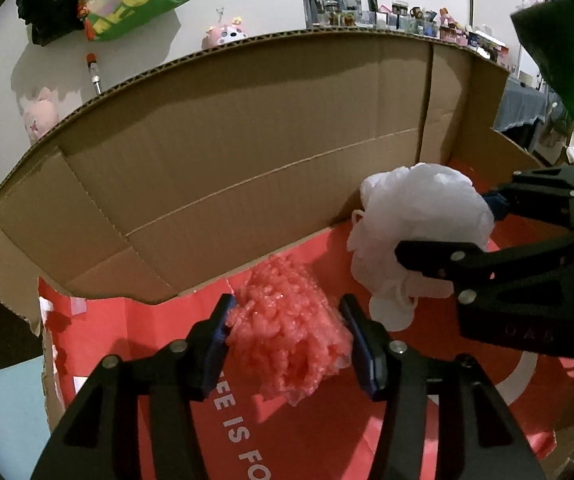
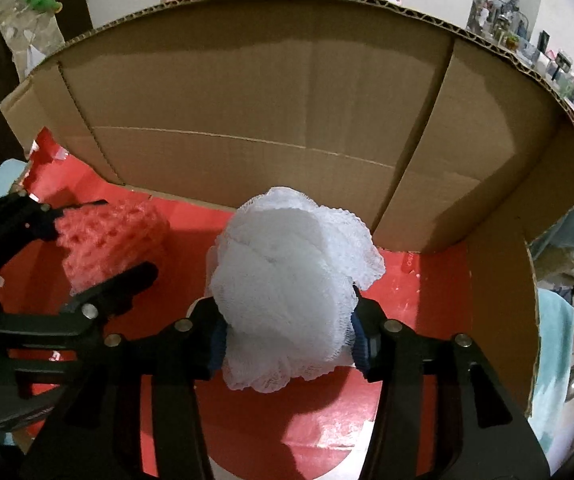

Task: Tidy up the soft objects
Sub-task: 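Carry the red net and white pouf into the red box and open both tools, then withdraw both tools from the box back toward the remaining pile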

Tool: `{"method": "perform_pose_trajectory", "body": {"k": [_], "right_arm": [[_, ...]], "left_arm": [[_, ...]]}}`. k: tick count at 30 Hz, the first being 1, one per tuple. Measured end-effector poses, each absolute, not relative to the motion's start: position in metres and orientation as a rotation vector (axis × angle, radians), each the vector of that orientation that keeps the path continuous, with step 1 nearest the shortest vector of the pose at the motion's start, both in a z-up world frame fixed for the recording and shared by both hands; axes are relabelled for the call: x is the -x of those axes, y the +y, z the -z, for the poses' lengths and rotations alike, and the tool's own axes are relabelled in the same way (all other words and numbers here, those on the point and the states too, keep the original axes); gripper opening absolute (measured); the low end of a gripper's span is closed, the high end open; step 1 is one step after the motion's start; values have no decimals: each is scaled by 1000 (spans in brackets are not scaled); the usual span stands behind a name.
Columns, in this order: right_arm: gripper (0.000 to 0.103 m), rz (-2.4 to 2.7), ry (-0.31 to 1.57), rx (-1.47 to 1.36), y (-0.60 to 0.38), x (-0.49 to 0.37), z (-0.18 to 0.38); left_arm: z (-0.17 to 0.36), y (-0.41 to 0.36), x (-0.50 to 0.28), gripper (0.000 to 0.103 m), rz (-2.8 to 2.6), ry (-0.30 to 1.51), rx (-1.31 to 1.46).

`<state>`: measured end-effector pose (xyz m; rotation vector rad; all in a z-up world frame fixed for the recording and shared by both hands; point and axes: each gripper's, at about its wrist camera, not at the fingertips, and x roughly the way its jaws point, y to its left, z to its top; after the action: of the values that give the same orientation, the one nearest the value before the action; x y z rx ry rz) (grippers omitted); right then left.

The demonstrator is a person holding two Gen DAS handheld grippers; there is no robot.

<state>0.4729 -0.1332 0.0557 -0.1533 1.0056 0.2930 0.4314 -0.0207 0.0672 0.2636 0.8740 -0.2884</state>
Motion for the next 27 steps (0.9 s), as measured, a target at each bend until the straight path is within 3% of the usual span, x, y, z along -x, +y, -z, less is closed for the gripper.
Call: {"method": "perform_pose_trajectory", "body": {"k": [7,15,17,19,27], "right_arm": [[54,-286,1038,112,-144,-473,-60],[62,-284,1039,124,-142,-475,-64],[70,-277,1042,129,-142,-472,-70],[71,-265,1029,134,-142,-467,-75],[79,-252,970,129,-147,-443,-112]], "left_arm": [[-73,-18,-429,61,278,892,-245],[-84,-8,-425,77,274,884,-197],[-89,-7,-421,82,271,873,-189],[-96,-3,-415,86,266,852,-181],[-148,8,-374,101,240,749,-125]]}}
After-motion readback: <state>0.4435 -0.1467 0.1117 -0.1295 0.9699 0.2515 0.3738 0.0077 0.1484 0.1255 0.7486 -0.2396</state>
